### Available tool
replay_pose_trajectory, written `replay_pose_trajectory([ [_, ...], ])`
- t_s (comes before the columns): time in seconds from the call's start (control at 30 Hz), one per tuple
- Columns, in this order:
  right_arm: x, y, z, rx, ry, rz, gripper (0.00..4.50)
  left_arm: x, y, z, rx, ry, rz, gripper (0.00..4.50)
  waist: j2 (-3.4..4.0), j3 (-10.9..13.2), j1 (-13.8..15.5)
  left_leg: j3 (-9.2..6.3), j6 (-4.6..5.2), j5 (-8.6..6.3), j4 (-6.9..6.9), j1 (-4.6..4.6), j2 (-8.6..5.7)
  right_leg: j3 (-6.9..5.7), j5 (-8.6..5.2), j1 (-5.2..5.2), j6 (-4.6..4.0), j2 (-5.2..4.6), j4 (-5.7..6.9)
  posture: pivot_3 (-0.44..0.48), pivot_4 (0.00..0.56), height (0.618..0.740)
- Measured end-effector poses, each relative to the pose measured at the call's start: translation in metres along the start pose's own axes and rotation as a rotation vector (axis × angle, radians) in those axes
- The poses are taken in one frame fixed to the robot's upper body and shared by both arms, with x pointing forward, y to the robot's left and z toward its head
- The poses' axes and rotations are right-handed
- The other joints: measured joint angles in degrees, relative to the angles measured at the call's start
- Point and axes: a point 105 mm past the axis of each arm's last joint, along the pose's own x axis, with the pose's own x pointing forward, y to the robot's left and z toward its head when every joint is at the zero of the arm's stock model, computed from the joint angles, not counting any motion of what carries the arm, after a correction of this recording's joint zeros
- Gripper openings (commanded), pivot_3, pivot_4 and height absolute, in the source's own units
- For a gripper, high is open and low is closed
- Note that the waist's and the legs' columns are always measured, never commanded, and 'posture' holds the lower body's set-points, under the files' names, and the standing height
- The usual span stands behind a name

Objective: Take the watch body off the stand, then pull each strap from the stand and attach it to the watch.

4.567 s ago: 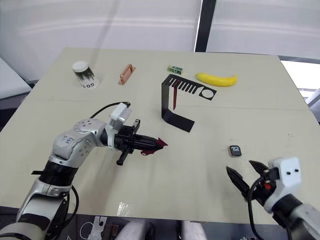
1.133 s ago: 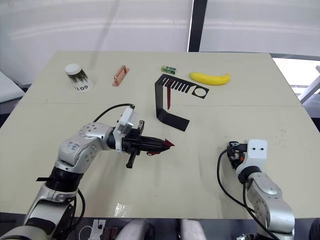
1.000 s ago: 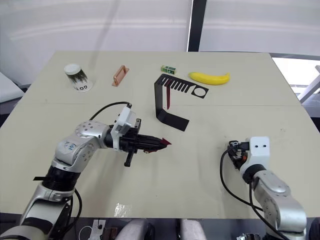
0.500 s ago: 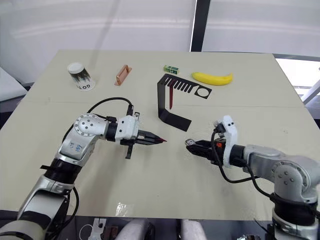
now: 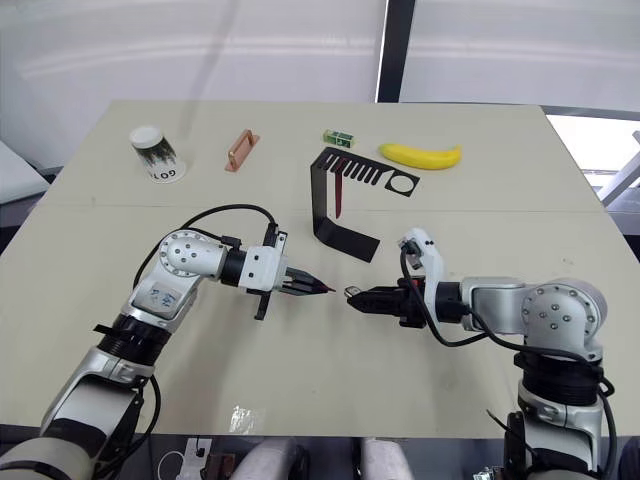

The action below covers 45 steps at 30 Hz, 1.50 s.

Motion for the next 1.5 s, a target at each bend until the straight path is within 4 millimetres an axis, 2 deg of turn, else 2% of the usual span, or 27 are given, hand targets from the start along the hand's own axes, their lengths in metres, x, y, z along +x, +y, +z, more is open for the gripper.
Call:
replay_pose_trajectory([
  [0.2, 0.0019, 0.0007, 0.005, 0.032, -0.002, 0.021, 1.51, 0.0026, 0.0002, 0.0018, 0.017, -0.005, -0.003, 0.0, 0.0, 0.0, -0.01, 0.0, 0.0, 0.0, 0.0, -0.01, 0.0, 0.0, 0.0, 0.0, 0.0, 0.0, 0.0, 0.0, 0.15, 0.74],
  [0.7, 0.0053, -0.007, 0.0003, 0.116, 0.018, 0.008, 1.51, 0.004, 0.0022, 0.0045, 0.045, -0.016, 0.017, 0.0, 0.0, 0.0, -0.01, 0.0, 0.0, 0.0, 0.0, -0.03, 0.01, 0.0, 0.0, 0.0, 0.0, 0.0, 0.0, 0.0, 0.15, 0.74],
  [1.07, 0.0019, -0.0058, 0.0051, 0.13, -0.009, 0.016, 1.51, 0.0044, 0.0023, 0.0049, 0.043, -0.017, 0.018, 0.0, 0.0, 0.0, -0.03, 0.0, 0.01, 0.0, 0.0, -0.04, 0.02, 0.0, 0.0, 0.0, 0.0, 0.0, -0.01, 0.0, 0.15, 0.74],
  [1.5, 0.0009, -0.0077, 0.0002, 0.148, 0.001, -0.006, 1.51, 0.0074, 0.0034, 0.007, 0.043, -0.031, 0.027, 0.0, 0.0, 0.0, -0.02, 0.0, 0.03, -0.01, 0.0, -0.07, 0.03, 0.0, 0.0, 0.01, 0.01, 0.0, -0.07, 0.0, 0.15, 0.74],
])
